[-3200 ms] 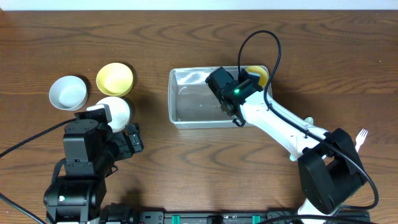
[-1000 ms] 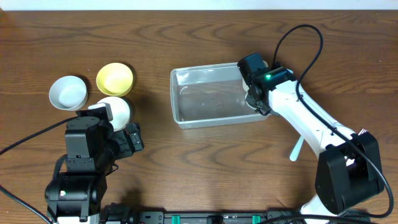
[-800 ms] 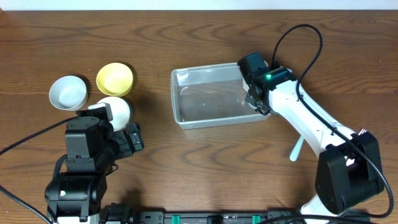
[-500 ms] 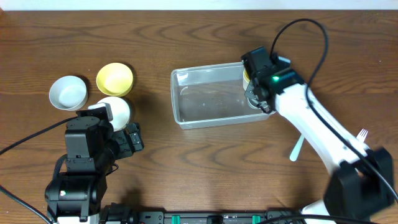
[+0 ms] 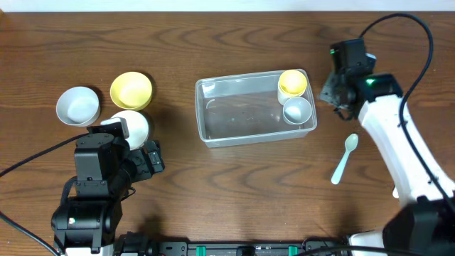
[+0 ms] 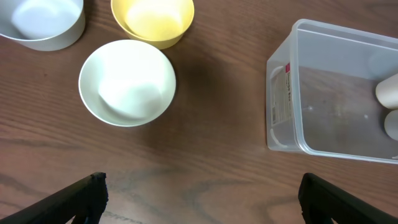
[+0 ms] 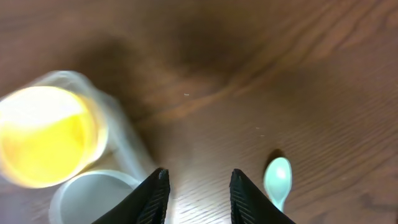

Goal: Pack container
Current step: 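Open the right gripper and lift it out of the bin to the right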

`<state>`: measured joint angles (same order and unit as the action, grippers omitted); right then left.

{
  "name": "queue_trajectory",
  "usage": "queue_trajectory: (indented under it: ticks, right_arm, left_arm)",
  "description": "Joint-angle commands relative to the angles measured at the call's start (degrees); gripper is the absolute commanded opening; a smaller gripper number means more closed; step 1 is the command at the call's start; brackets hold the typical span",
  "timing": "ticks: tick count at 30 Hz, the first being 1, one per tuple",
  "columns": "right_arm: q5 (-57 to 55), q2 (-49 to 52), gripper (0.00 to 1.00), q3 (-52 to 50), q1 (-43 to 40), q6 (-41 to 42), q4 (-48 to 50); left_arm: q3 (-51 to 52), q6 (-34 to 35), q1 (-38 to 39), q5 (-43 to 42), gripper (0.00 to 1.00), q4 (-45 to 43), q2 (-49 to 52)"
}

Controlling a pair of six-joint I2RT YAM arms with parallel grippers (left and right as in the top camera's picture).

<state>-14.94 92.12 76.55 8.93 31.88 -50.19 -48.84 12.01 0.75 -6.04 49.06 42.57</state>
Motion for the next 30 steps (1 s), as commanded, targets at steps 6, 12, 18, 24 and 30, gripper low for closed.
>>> queue_trajectory:
  ticks: [6,12,18,24,30]
  right_arm:
    - [9.66,8.57,0.33,0.35,-3.63,-8.44,-0.52]
    - [15.04,12.44,0.33,0.35,-3.61,-9.03,-0.44]
    - [26.34,12.68,0.33,0.35,-3.61,-15.43,-1.81]
    - [32.54,12.68,0.34,0.35,-3.21,-20.39,-4.42]
    - [31.32,12.68,0.38,0.35,-1.60,-20.72,-4.55]
  left_arm:
    - [-1.27,0.11,-0.31,-0.39,0.98,0.00,0.00]
    - [-1.27,0.09,-0.33,-0.39,0.98,0.00,0.00]
    - [-1.27,0.11,-0.33,-0.39,0.98,-0.02,0.00]
    - [-1.27,0.09,-0.33,-0.39,0.98,0.00,0.00]
    - [-1.27,0.09,-0.33,-0.39,0.98,0.00,0.00]
